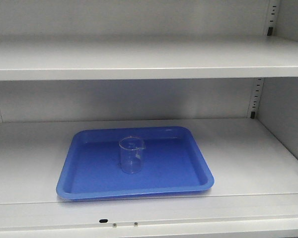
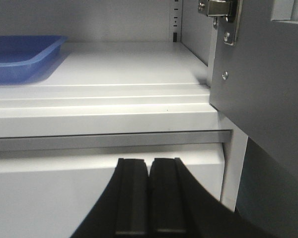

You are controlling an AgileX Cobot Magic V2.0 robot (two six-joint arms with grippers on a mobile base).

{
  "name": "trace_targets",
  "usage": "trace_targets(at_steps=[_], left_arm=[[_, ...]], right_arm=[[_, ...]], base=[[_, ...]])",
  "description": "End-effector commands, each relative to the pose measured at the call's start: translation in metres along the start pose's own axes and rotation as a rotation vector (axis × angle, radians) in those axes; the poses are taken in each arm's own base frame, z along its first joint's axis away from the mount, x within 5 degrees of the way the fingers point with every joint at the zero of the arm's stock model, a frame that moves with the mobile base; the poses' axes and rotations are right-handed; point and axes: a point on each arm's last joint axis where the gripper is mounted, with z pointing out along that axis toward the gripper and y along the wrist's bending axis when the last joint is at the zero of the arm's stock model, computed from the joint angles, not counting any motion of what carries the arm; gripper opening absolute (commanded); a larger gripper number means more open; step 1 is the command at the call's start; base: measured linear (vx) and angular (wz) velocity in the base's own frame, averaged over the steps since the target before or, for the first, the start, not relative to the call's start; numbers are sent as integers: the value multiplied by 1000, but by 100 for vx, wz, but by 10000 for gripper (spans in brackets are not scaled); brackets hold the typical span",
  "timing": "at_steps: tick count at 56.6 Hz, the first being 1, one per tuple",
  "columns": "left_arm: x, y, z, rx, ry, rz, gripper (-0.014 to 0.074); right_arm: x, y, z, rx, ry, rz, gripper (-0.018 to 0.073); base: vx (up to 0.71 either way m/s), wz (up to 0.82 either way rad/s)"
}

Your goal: Pick beaker and place in left cabinet

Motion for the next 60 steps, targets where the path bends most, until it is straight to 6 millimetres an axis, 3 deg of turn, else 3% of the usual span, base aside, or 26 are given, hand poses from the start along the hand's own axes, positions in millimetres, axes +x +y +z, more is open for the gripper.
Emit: trace_targets(at_steps=[1,60], left_arm=[[-14,1,-3,-9,-109,-4,-6],[-14,1,-3,-9,-109,-4,-6]], right_arm=[[-6,1,-1,-4,-93,-6,-6],[-6,1,-1,-4,-91,-6,-6]], base=[[0,0],[0,0]])
